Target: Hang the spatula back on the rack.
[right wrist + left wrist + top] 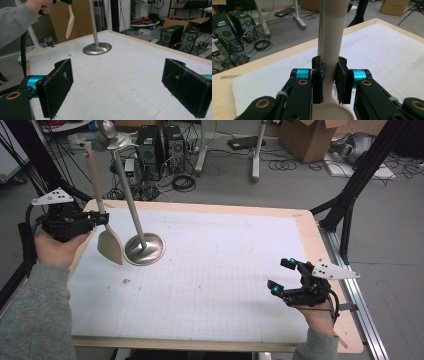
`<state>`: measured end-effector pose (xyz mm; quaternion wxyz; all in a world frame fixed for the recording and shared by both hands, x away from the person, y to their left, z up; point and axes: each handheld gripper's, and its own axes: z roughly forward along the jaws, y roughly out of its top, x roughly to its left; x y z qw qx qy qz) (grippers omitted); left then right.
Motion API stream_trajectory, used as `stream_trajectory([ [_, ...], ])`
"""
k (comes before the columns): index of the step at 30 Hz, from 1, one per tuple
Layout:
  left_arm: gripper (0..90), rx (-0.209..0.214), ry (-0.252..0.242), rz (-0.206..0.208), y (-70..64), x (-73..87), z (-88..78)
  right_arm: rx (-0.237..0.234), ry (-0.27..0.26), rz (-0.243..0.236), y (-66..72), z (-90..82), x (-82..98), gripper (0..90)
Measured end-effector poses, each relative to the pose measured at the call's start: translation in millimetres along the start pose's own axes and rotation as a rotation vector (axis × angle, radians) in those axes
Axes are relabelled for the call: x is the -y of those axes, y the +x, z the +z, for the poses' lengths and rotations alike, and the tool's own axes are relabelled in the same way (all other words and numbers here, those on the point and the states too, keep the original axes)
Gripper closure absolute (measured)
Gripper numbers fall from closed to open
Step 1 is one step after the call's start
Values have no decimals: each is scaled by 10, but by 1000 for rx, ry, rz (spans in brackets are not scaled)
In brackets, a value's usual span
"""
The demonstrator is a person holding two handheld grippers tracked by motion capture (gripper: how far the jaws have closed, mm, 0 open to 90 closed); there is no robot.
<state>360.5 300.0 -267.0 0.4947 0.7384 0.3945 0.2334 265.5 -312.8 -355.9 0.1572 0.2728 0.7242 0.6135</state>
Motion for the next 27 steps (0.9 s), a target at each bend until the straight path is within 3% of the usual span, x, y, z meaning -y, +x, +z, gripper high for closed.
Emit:
stream_trajectory([
  [12, 751, 3, -15, -1, -9, 4, 30, 5, 4, 8, 17, -42, 6, 90],
  [15, 684, -3, -43, -8, -10, 7, -3, 6, 1, 0, 18, -31, 3, 90],
  [21, 561, -11, -47, 0, -14, 39, -66, 4, 6, -1, 17, -23, 2, 90],
  [24, 431, -7, -61, 10, -27, 82, -94, 2, 7, 1, 20, -20, 0, 90],
  [27, 357, 10, -75, 33, -40, 133, -111, 4, 7, 1, 19, -14, 0, 90],
])
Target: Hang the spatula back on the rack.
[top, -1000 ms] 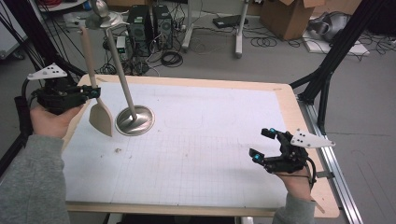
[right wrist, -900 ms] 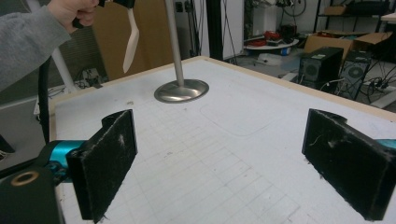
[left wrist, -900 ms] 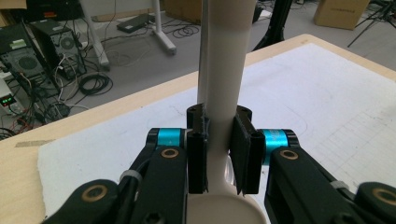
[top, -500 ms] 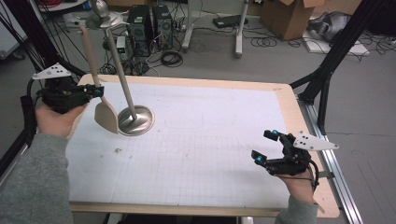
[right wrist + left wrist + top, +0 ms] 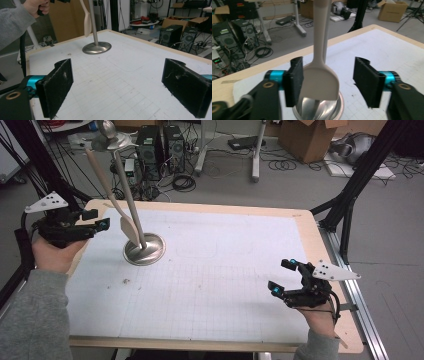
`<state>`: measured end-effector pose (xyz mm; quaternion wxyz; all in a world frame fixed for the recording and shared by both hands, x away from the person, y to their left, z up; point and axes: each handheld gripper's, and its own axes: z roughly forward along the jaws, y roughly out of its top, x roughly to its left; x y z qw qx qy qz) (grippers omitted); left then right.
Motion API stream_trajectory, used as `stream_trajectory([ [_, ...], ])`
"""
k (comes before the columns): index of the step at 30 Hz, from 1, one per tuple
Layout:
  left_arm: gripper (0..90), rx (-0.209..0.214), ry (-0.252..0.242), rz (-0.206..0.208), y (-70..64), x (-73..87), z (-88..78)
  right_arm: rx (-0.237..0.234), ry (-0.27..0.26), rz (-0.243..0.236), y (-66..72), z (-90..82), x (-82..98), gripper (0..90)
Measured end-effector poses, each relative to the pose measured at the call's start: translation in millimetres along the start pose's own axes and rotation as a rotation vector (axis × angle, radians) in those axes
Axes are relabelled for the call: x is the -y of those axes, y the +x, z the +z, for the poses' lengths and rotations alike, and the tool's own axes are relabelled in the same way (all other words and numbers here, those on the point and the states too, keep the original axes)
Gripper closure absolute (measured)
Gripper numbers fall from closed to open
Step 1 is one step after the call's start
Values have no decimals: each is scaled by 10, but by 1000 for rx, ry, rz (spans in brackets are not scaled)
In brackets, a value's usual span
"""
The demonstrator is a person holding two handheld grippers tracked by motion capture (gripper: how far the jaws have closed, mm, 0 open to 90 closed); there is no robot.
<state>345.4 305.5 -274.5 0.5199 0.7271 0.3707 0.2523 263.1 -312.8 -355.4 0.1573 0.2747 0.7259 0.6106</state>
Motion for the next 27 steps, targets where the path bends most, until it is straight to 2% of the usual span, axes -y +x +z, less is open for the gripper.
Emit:
stream_trajectory([
  [1, 235, -13, -2, 5, -10, 14, -9, -2, 0, -3, 2, 3, -4, 90],
  [2, 235, -24, -8, 7, -22, 28, -17, -2, 0, -3, 2, 3, -4, 90],
  [3, 167, -27, -14, 9, -27, 42, -30, -3, -1, -5, 5, 5, -7, 90],
  [4, 135, -25, -22, 9, -35, 56, -44, -4, -2, -5, 6, 7, -9, 90],
  [8, 58, -28, -30, 11, -61, 106, -88, -5, 1, -4, 7, 21, -11, 90],
  [11, 54, -19, -41, 4, -76, 142, -131, -11, 3, -7, 8, 45, -16, 90],
  [16, 54, -27, -78, -4, -108, 208, -205, -12, 2, -9, 3, 63, -23, 90],
  [27, 53, -51, -74, -11, -159, 388, -256, -21, -3, -6, -14, 98, -42, 90],
])
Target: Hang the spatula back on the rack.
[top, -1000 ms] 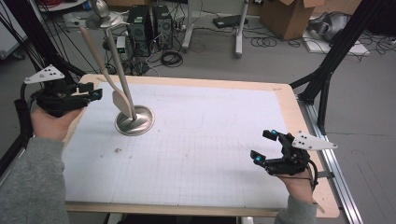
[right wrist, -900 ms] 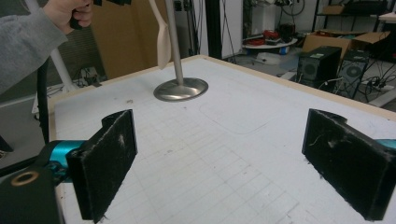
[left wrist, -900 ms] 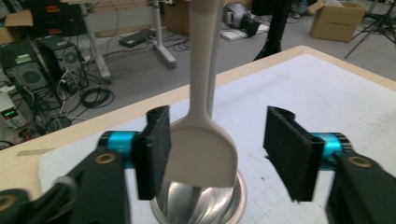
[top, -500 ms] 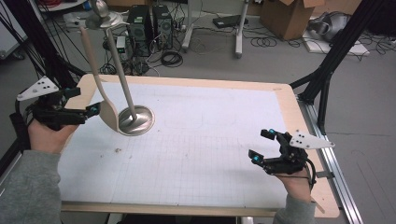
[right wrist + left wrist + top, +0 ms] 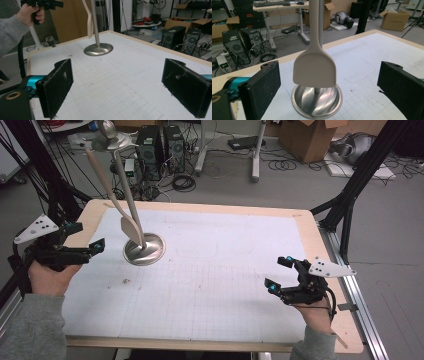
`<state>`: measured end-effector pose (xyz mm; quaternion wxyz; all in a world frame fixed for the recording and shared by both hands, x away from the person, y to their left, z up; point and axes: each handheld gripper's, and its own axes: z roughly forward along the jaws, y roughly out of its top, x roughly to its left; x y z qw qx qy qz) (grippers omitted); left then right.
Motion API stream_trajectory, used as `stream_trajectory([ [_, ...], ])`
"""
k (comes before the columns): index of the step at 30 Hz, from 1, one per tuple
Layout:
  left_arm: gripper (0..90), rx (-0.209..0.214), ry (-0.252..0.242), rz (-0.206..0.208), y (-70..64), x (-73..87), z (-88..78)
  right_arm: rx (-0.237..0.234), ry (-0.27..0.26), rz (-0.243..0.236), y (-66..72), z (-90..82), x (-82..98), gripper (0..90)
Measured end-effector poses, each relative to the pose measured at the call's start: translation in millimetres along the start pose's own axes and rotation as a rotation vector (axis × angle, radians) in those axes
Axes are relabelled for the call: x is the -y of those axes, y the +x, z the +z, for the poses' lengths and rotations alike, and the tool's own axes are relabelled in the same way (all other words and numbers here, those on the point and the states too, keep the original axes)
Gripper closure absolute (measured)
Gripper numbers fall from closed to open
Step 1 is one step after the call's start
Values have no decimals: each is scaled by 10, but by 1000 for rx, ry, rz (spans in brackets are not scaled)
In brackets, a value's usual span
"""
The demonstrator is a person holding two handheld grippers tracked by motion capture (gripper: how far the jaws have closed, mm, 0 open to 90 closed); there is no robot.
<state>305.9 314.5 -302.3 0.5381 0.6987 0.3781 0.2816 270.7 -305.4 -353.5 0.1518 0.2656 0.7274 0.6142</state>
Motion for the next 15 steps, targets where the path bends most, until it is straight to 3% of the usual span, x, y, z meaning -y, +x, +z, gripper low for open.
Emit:
stream_trajectory([
  [15, 53, -29, -40, -20, -89, 275, -201, -4, -2, -5, -7, 40, -7, 90],
])
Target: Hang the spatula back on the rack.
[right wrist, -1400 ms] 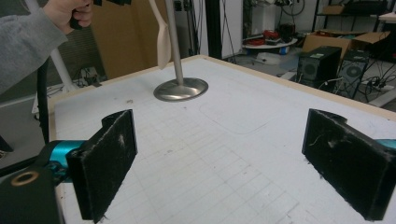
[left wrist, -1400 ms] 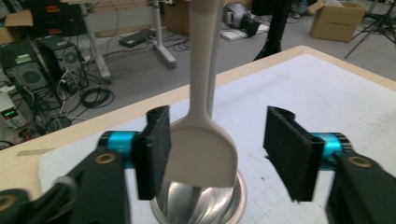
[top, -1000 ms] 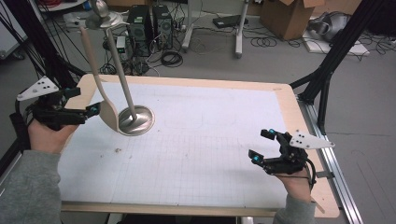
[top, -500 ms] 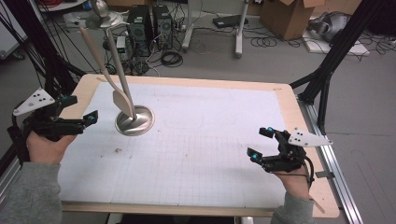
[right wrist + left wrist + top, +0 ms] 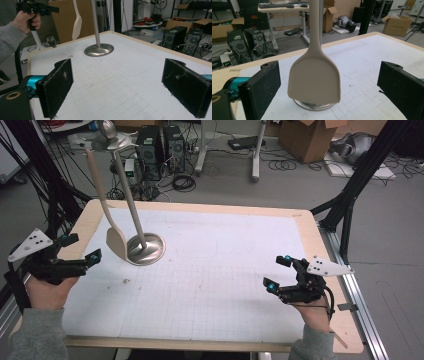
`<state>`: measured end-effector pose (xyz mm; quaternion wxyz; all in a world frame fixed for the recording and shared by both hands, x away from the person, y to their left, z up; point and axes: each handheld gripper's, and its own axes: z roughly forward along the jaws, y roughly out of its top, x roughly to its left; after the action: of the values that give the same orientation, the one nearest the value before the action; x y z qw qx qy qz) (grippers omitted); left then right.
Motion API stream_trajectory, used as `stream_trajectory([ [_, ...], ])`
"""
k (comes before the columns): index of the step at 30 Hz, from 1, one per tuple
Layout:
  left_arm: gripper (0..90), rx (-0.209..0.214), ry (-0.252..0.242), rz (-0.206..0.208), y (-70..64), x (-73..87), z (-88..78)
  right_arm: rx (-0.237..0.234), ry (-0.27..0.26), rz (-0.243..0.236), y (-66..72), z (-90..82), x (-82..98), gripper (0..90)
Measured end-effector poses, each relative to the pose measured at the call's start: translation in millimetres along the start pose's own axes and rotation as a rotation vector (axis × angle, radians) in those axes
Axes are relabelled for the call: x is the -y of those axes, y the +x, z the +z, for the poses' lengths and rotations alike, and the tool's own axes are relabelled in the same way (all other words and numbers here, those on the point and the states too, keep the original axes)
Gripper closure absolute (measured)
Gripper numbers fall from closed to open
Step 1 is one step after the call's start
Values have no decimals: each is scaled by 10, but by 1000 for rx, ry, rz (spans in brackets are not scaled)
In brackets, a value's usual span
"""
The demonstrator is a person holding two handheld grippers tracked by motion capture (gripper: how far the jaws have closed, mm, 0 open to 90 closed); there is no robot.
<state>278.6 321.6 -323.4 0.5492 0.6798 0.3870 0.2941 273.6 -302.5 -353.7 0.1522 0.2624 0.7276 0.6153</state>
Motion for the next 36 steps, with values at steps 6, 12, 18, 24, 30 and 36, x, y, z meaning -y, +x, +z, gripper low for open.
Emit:
stream_trajectory([
  [6, 53, 11, -8, 2, -15, 72, -74, -1, -4, -4, -4, 11, -1, 90],
  [12, 54, 22, -6, 6, -48, 149, -127, -3, -4, 6, -14, 26, -8, 90],
  [18, 53, 16, -3, 4, -60, 173, -176, -5, -8, -2, -18, 54, -25, 89],
  [24, 53, 6, 0, 1, -55, 224, -235, 5, -4, 2, -32, 79, -28, 90],
  [30, 53, 22, -2, -26, -24, 295, -268, 27, -7, -6, -34, 94, -42, 89],
  [36, 53, 20, 4, -29, -17, 325, -268, 39, -16, -9, -28, 88, -50, 90],
])
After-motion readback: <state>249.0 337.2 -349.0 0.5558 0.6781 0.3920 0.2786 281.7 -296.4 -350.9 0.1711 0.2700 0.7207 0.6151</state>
